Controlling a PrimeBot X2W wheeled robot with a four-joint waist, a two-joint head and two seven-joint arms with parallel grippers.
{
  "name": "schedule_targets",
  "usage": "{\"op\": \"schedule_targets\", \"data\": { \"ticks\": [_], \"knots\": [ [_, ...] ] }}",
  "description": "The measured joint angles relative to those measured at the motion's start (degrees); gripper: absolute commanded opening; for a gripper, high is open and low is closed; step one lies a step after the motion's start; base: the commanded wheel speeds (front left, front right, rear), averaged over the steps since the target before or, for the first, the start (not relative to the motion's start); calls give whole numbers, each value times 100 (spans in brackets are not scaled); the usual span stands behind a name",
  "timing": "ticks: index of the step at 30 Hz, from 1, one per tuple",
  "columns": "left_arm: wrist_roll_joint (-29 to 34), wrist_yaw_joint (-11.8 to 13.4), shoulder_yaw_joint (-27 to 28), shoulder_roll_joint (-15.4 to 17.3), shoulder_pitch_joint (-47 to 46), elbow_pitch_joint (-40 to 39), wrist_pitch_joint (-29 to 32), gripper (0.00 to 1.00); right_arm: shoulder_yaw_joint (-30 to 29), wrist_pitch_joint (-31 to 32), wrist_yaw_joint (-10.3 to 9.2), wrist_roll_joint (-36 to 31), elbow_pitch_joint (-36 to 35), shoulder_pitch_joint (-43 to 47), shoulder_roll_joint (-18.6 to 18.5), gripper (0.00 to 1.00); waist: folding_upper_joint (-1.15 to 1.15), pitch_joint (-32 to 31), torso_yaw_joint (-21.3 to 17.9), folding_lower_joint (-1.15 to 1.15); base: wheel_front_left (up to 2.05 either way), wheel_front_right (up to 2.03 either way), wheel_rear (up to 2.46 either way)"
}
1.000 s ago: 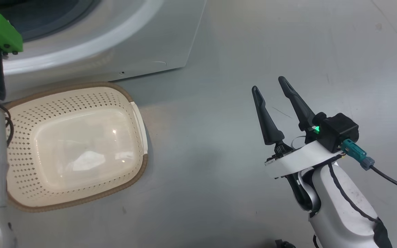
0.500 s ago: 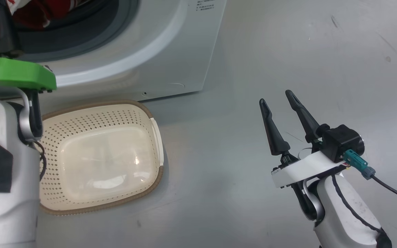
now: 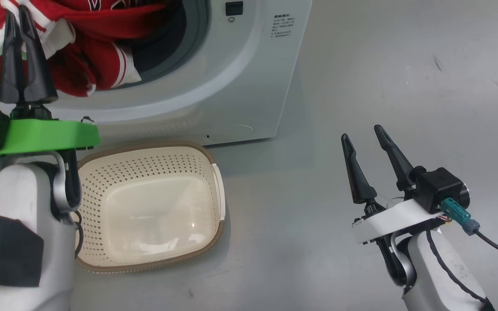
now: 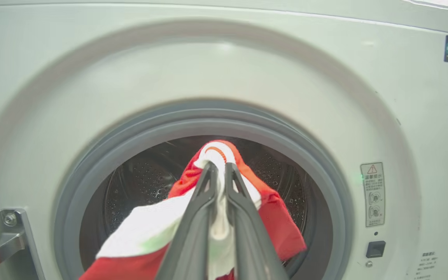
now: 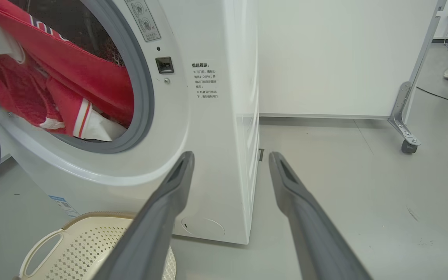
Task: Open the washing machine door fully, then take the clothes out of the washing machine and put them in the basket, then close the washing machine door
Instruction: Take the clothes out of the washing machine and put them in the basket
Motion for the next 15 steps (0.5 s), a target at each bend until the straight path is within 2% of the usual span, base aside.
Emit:
{"op": "schedule_targets", "data": {
  "ticks": [15],
  "knots": [
    [153,101,4,-73,936,-1201,-19,0,-162,0,0,0,58,461,1,100,0,-642,281,0,0,0,0]
  ]
}}
